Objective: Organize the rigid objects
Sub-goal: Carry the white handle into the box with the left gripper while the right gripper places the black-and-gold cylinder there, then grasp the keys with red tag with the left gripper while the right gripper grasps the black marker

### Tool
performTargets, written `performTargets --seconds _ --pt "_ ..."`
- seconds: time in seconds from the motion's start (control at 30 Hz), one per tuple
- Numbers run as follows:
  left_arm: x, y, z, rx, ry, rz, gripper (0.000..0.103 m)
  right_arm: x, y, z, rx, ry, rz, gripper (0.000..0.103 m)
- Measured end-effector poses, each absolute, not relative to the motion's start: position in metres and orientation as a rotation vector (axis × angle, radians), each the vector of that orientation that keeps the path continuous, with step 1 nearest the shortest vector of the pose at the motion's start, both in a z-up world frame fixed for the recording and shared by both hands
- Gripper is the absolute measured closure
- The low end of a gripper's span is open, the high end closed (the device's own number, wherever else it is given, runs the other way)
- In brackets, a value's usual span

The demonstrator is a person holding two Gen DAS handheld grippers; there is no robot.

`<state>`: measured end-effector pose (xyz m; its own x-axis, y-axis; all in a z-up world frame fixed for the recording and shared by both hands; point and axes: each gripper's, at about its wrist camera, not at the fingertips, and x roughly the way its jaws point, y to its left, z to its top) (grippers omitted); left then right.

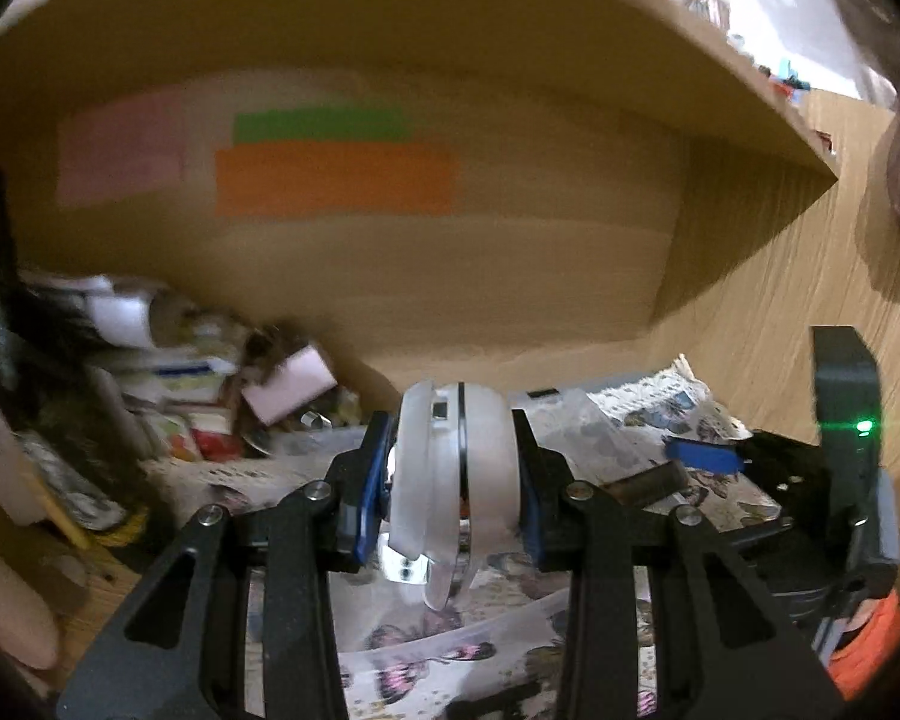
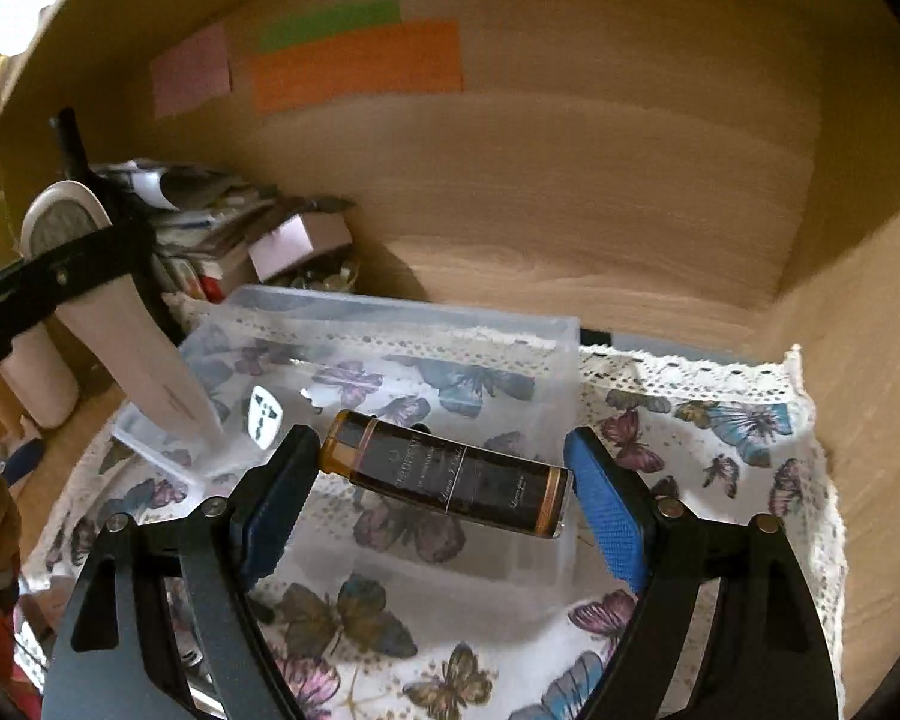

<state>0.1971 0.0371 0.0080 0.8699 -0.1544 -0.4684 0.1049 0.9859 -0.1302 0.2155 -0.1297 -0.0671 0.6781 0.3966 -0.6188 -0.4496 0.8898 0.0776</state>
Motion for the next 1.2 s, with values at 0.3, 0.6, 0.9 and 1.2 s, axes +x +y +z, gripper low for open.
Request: performTargets --seconds 0.3,0.6,0.9,1.2 --pt "0.227 0.042 -0.028 -0.210 0.642 -0.233 0.067 0.236 -0.107 -0.088 -0.150 0.752 0.501 0.021" --pt "0.232 0.056 -0.037 -0.181 0.688 -0.143 0.063 0.244 -0.087 -0.096 -0.200 0.774 0.515 0.021" --pt "0.234 0.066 -0.056 -0.175 0.756 -0.076 0.051 0.245 -0.077 -0.099 -0.208 0.788 0.518 0.021" --pt "0.212 0.063 -0.036 -0.139 0.700 -0.061 0.020 0.218 -0.088 -0.072 -0.183 0.713 0.541 0.018"
